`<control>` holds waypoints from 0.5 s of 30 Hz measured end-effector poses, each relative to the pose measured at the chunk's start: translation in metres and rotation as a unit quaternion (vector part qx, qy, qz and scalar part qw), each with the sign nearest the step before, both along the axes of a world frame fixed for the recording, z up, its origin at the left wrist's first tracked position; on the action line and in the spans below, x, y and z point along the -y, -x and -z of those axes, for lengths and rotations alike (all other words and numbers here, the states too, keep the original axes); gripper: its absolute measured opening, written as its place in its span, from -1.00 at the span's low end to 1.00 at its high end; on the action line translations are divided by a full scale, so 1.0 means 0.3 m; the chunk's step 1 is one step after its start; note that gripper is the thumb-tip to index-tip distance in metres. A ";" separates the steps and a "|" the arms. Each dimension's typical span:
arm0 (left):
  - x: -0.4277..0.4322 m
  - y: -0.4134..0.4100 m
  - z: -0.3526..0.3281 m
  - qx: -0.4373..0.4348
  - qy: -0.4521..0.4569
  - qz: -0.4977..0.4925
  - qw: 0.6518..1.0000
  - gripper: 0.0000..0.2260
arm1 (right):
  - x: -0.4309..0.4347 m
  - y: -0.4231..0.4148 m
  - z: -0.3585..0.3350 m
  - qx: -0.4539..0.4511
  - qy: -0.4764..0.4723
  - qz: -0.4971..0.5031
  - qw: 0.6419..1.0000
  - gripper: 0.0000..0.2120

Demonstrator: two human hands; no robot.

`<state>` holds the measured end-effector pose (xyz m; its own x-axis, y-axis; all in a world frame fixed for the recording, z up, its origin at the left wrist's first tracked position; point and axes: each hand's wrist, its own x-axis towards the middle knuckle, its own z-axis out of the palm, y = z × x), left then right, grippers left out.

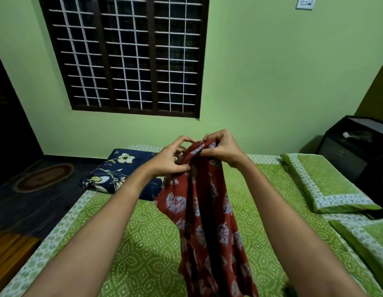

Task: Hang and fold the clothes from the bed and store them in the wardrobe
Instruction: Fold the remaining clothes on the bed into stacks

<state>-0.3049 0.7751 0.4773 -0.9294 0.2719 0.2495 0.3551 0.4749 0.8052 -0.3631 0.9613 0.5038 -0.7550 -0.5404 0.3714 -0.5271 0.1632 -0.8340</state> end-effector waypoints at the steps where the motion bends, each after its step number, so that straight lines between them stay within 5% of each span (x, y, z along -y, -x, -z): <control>1: 0.001 0.000 0.013 0.006 0.005 -0.005 1.000 -0.52 | -0.017 0.006 -0.002 0.008 0.013 0.013 1.000 -0.91; 5: 0.031 0.005 0.076 0.022 0.100 -0.048 0.994 -0.63 | -0.068 0.024 -0.012 0.020 0.072 0.046 0.996 -0.80; 12: 0.033 0.030 0.138 0.053 0.140 -0.112 0.982 -0.38 | -0.099 0.032 -0.020 0.009 0.080 0.043 0.996 -0.92; 15: 0.054 0.029 0.146 0.005 0.085 -0.143 0.986 -0.65 | -0.118 0.039 -0.024 -0.006 0.065 0.048 0.997 -0.91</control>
